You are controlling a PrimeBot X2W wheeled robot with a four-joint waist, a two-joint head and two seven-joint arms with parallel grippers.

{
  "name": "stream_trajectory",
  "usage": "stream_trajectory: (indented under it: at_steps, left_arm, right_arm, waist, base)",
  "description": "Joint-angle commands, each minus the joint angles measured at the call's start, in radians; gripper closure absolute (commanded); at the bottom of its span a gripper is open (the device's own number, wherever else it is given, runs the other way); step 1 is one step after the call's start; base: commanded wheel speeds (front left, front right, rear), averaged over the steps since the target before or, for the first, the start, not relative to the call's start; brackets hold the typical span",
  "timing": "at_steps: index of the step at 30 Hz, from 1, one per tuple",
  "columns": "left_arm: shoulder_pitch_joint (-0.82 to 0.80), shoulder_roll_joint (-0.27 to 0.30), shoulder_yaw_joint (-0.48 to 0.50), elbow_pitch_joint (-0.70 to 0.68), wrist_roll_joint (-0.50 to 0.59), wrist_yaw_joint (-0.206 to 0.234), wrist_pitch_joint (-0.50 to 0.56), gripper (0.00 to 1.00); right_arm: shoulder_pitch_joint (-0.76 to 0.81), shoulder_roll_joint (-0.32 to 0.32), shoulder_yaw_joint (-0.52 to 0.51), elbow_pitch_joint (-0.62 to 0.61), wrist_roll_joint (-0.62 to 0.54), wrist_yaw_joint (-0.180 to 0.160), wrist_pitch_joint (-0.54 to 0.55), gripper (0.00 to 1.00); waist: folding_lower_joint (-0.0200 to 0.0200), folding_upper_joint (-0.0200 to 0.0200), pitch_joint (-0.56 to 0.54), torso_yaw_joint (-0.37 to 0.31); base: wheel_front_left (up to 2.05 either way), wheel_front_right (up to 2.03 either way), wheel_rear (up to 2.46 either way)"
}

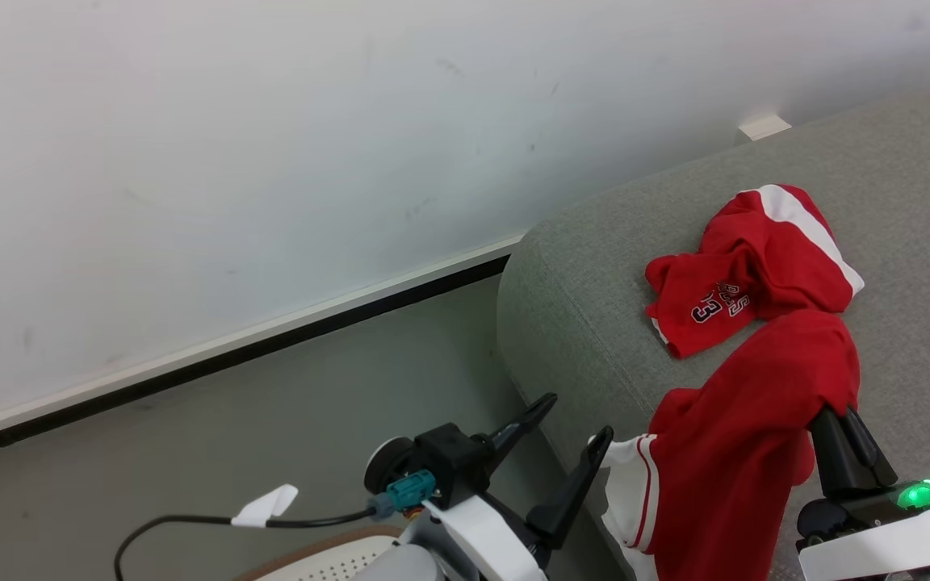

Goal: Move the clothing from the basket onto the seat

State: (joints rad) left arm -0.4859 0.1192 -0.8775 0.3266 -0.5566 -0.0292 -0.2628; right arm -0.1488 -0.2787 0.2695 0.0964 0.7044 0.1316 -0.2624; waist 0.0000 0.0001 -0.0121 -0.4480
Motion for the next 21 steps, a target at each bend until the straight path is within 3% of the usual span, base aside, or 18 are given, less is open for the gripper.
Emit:
stream_trajectory:
  at_steps: [1, 10, 21]
  left_arm:
    - [0.011, 0.002, 0.009, 0.001, 0.017, -0.001, -0.002, 0.0]
    - [0.022, -0.012, 0.033, 0.007, 0.036, -0.017, -0.002, 0.0]
    - [-0.053, 0.006, 0.024, 0.012, 0.071, -0.021, 0.023, 0.0]
  right_arm:
    - [0.002, -0.008, -0.002, -0.009, 0.01, -0.002, -0.003, 1.0]
    - [-0.061, -0.046, 0.026, -0.029, 0.032, -0.002, 0.012, 1.0]
    - [-0.32, -0.198, -0.039, -0.05, 0.069, -0.002, 0.048, 1.0]
  waist:
    - [0.0, -0.0001, 0.002, -0.008]
    - [0.0, -0.0001, 0.013, -0.019]
    - [0.0, -0.0001, 0.17, 0.043]
  base:
    - [0.0, 0.0, 0.0]
    - [0.0, 0.0, 0.0]
    - [0.0, 0.0, 0.0]
